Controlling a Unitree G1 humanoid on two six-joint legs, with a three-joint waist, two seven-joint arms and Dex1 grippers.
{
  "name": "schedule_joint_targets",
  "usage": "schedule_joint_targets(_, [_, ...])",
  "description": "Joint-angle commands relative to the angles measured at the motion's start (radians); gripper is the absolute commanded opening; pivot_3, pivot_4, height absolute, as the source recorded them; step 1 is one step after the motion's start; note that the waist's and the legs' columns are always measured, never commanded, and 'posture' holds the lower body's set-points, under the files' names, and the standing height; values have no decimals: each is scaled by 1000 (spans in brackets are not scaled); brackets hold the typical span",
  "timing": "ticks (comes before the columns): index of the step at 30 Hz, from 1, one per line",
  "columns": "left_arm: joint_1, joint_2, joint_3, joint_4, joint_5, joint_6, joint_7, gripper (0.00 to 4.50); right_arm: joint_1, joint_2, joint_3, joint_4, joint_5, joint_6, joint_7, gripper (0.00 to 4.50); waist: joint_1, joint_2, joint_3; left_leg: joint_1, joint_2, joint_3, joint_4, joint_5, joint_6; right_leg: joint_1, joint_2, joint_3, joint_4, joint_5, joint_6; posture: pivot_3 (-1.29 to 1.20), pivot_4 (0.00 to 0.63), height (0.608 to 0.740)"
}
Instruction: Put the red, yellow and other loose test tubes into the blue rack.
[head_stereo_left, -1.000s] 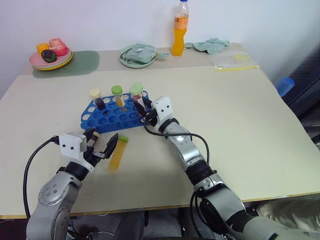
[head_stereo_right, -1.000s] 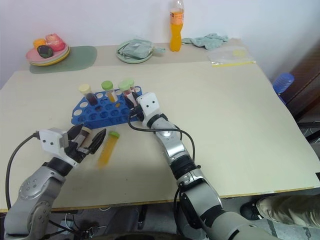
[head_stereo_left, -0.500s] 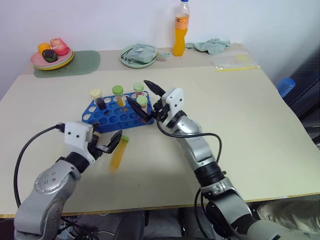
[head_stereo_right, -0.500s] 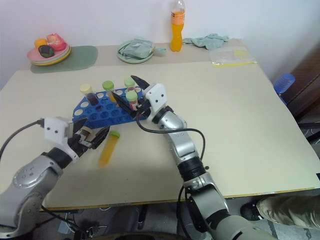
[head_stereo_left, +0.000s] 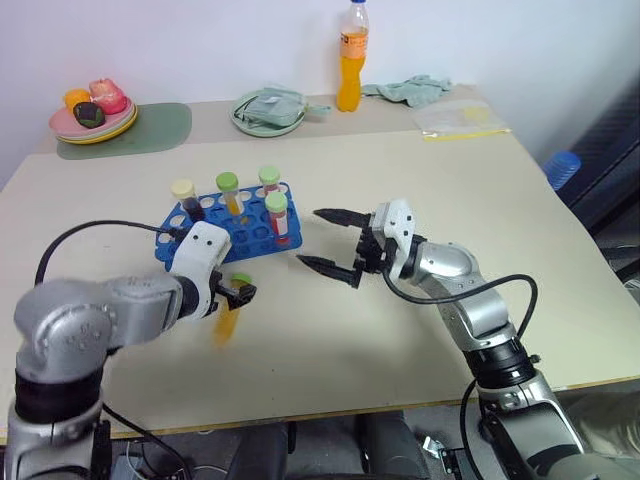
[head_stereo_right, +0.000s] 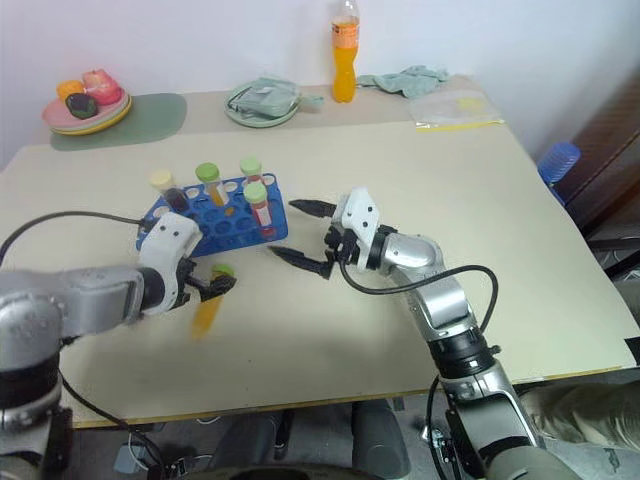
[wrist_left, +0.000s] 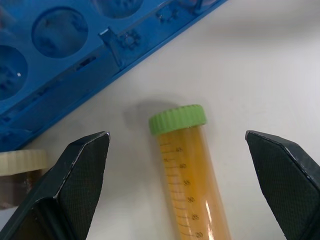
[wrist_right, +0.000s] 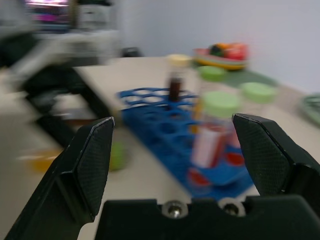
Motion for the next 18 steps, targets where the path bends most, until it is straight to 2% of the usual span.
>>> schedule_joint_targets(1, [-37, 109, -157, 82, -405, -144, 304, 4500, 14, -2, 17, -77, 20, 19, 12, 4179, 0, -1, 0, 0, 0, 0, 0, 0, 0, -1, 0, 0, 0, 0, 0, 0, 150, 740])
schedule_joint_targets(2, [-50, 163, -230, 91, -532, -228, 399, 4500, 19, 0, 21, -85, 19, 24, 10, 4179, -1, -1, 0, -1, 0, 0, 0, 0, 0, -2, 0, 1, 0, 0, 0, 0, 150, 740])
schedule_joint_targets(4, [-65, 226, -323, 89, -639, -334, 480, 4500, 24, 3, 26, -95, 17, 32, 6, 4179, 2, -1, 0, -1, 2, 0, 0, 0, 0, -2, -2, 2, 1, 0, 0, 0, 150, 740])
schedule_joint_targets(8, [-73, 293, -414, 56, -647, -432, 524, 4500, 29, 1, 28, -101, 20, 42, 12, 4179, 16, -1, 0, -1, 0, 1, 1, 0, -1, -2, -3, 2, 1, 0, 0, 0, 150, 740])
schedule_joint_targets(15, [-53, 363, -481, 41, -647, -501, 555, 4500, 37, -45, 45, -106, 25, 77, 69, 4179, 26, -1, 0, -1, -1, 3, 1, 0, 0, -1, -2, 2, 0, 0, 0, 0, 150, 740])
schedule_joint_targets(18, [-53, 364, -481, 46, -647, -521, 557, 3649, 31, -55, 50, -105, 22, 83, 83, 4243, 26, -1, 0, -1, -1, 3, 1, 0, 0, -1, -2, 2, 0, 0, 0, 0, 150, 740])
